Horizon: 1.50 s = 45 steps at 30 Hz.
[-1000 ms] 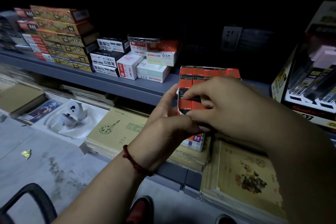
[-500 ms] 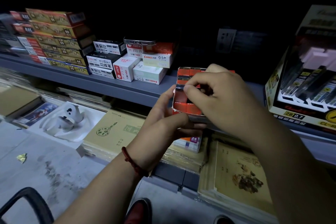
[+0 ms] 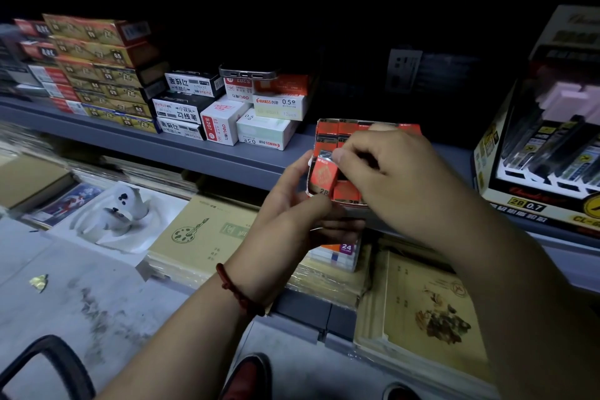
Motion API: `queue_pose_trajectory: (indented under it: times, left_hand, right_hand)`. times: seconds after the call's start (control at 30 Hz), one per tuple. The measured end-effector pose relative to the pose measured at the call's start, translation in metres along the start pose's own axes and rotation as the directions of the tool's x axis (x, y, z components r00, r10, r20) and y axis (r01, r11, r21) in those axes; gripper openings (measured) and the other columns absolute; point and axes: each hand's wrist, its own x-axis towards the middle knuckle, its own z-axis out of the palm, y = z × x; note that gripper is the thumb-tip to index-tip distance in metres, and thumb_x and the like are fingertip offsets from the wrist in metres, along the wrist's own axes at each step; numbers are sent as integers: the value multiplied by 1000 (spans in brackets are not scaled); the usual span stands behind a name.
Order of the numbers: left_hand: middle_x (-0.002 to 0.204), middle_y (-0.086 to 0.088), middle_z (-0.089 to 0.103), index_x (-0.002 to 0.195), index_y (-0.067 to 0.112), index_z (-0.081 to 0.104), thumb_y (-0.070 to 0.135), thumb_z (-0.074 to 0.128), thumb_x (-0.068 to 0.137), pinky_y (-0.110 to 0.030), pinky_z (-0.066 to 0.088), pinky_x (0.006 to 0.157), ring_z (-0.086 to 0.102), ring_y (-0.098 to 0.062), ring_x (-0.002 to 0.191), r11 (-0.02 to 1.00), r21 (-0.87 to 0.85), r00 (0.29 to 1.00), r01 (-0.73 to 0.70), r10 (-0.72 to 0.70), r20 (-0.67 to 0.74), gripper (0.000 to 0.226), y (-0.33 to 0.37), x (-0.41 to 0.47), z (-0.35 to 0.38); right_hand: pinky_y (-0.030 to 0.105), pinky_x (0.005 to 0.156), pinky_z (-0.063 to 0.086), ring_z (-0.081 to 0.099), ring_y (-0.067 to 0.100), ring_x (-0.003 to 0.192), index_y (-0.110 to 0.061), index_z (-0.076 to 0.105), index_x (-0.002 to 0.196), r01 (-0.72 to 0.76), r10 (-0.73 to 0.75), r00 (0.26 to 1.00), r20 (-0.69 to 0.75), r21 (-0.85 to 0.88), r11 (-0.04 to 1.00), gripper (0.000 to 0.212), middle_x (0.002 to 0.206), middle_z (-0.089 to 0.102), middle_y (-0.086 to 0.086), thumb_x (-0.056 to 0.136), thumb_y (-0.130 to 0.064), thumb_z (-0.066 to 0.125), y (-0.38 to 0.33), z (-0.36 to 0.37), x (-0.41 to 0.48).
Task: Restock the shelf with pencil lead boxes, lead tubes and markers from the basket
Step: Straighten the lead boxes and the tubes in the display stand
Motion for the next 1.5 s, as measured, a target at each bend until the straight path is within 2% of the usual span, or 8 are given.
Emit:
queue_pose_trajectory:
  times: [0.17, 0.27, 0.57, 0.7, 0.83, 1.07, 1.33, 1.5]
  left_hand:
    - [111, -28, 70, 143, 20, 51, 6, 45, 84, -41, 62, 71, 70, -46, 93, 997, -60, 999, 43, -43, -2, 61, -2, 14, -8]
    - [120, -33, 64, 141, 20, 53, 25, 47, 95, -40, 59, 74, 67, -51, 97, 997, -73, 999, 27, -30, -36, 47, -1, 10, -6]
    - [103, -37, 67, 136, 15, 54, 37, 40, 105, -33, 56, 59, 68, -41, 78, 997, -78, 992, 4, -14, -122, 40, -5, 11, -3]
    - [105, -36, 68, 136, 17, 55, 40, 38, 104, -35, 58, 62, 68, -39, 77, 995, -102, 991, 21, -35, -129, 43, -3, 10, -2]
    - [107, -36, 67, 137, 18, 54, 41, 38, 104, -35, 58, 64, 68, -38, 77, 996, -93, 991, 13, -25, -130, 43, -2, 8, -1]
    - [107, -35, 68, 137, 18, 55, 43, 35, 106, -35, 59, 63, 67, -47, 87, 995, -100, 989, 11, -26, -144, 44, -3, 10, 0]
    - [116, -30, 66, 131, 10, 57, 16, 50, 102, -35, 58, 55, 67, -42, 85, 995, -90, 977, -48, 28, -213, 30, -3, 10, 3]
    - [104, -29, 70, 127, 12, 60, 6, 48, 100, -35, 60, 56, 66, -39, 76, 996, -66, 976, -52, 37, -216, 30, 0, 9, 6]
  right_hand:
    - [33, 62, 50, 57, 3, 66, -28, 72, 81, -28, 39, 990, -138, 80, 996, 16, 73, 63, -11, 93, -37, 65, -1, 3, -3]
    - [37, 66, 54, 60, 5, 71, -29, 72, 82, -10, 20, 992, -121, 86, 996, 16, 77, 65, -10, 94, -36, 65, 0, 1, -3]
    - [43, 68, 57, 64, 7, 66, -30, 64, 84, -98, 96, 995, 16, 156, 983, 19, 75, 68, -7, 98, -40, 56, 4, 0, -1]
    - [22, 56, 46, 55, 2, 57, -25, 63, 88, -106, 95, 993, 63, 199, 974, 19, 68, 62, -5, 102, -33, 53, 2, -12, 1]
    - [19, 50, 39, 49, 0, 52, -25, 63, 90, -115, 105, 993, 51, 267, 957, 18, 63, 55, -8, 102, -33, 53, 2, -18, 1]
    - [39, 67, 52, 58, 5, 70, -30, 62, 88, -40, 37, 999, 28, 133, 990, 16, 78, 62, -11, 99, -38, 53, 0, -1, -1]
    - [39, 70, 54, 59, 5, 75, -30, 70, 76, 3, -2, 996, -93, 8, 1000, 14, 72, 62, -14, 88, -37, 69, -4, 3, -4]
    - [39, 74, 53, 58, 5, 80, -32, 74, 85, 42, -42, 999, 15, -13, 999, 9, 81, 60, -14, 91, -34, 67, -3, -1, -6]
